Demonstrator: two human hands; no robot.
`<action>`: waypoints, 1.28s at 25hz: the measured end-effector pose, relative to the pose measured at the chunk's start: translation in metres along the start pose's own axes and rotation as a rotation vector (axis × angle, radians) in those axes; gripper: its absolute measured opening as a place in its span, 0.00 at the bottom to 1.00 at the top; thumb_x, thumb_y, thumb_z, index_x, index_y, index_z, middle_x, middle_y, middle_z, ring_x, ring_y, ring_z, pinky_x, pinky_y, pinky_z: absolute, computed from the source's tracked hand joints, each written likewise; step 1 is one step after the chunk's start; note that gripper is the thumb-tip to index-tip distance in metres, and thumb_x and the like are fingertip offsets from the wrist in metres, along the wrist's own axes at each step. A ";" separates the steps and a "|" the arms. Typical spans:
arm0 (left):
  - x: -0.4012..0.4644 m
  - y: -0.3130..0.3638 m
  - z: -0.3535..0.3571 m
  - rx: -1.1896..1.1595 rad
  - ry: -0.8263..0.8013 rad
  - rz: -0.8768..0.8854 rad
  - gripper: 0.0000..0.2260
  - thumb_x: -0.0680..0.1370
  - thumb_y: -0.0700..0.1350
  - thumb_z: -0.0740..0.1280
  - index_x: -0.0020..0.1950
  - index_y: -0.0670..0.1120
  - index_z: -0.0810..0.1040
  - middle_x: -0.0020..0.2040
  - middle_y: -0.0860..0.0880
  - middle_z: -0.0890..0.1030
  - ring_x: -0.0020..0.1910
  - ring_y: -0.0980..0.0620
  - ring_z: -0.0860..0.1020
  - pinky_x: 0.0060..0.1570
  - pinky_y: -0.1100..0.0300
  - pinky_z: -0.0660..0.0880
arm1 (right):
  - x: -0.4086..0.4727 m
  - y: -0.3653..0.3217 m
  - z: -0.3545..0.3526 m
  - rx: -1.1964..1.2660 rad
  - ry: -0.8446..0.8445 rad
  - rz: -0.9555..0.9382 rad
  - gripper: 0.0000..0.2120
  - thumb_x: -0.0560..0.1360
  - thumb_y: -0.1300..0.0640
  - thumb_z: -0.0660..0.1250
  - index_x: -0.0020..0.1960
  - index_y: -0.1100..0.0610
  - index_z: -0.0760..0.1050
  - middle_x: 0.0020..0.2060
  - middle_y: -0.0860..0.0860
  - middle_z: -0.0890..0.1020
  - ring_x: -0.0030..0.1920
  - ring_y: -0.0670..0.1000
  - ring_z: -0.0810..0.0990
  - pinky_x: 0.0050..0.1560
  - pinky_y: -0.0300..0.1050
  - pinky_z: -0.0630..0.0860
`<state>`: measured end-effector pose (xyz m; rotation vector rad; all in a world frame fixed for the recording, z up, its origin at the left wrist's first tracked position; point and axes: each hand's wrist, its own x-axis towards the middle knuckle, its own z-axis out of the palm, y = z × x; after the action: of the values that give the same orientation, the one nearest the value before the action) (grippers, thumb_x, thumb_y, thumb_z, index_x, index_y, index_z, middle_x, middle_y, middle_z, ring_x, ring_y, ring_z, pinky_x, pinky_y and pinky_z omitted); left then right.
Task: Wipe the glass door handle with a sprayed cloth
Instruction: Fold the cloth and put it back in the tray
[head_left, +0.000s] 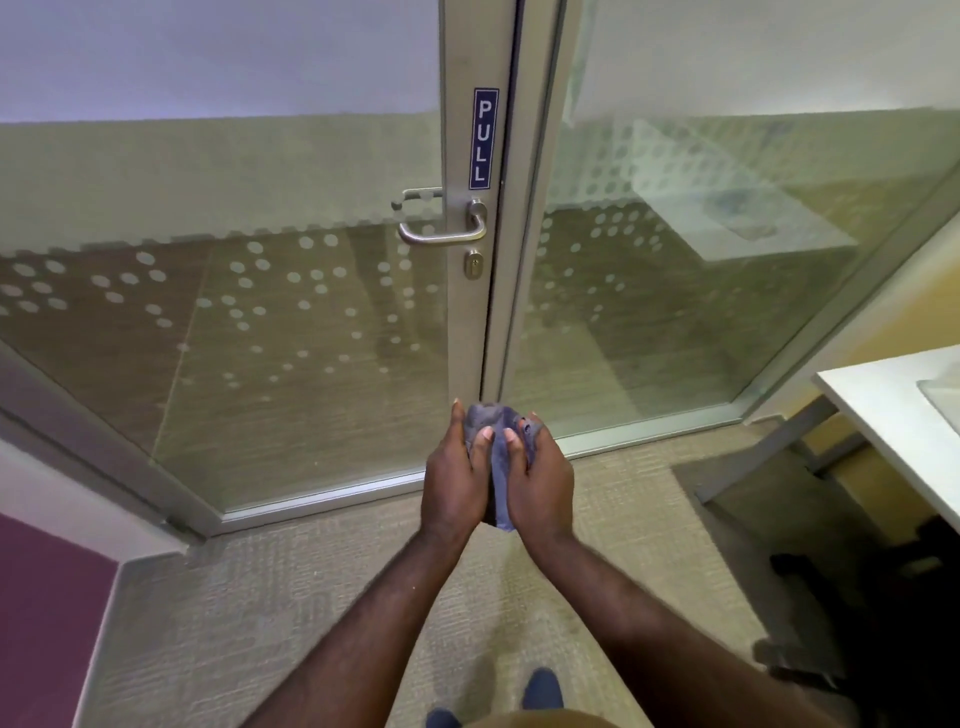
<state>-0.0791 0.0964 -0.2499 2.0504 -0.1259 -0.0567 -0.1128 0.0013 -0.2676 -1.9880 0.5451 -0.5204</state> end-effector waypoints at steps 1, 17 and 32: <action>0.002 0.007 0.007 -0.008 -0.007 0.031 0.27 0.83 0.54 0.58 0.80 0.48 0.56 0.64 0.43 0.80 0.59 0.46 0.80 0.57 0.53 0.77 | 0.004 0.001 -0.007 -0.015 0.029 -0.016 0.18 0.80 0.48 0.61 0.66 0.56 0.74 0.61 0.51 0.81 0.61 0.50 0.79 0.57 0.46 0.77; 0.074 0.136 0.212 0.047 -0.259 0.252 0.26 0.83 0.55 0.58 0.79 0.49 0.59 0.63 0.42 0.81 0.59 0.46 0.80 0.54 0.59 0.75 | 0.159 0.091 -0.165 0.019 0.387 0.013 0.22 0.81 0.51 0.62 0.72 0.59 0.68 0.70 0.53 0.73 0.70 0.49 0.71 0.68 0.45 0.71; 0.175 0.287 0.430 0.031 -0.423 0.532 0.24 0.82 0.56 0.58 0.77 0.51 0.64 0.69 0.46 0.77 0.65 0.47 0.77 0.61 0.51 0.75 | 0.342 0.164 -0.338 -0.120 0.649 0.012 0.22 0.81 0.47 0.60 0.72 0.53 0.68 0.70 0.52 0.73 0.70 0.50 0.71 0.69 0.45 0.69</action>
<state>0.0350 -0.4339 -0.1933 1.9467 -0.9313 -0.1564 -0.0535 -0.5012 -0.2212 -1.9039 0.9988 -1.1613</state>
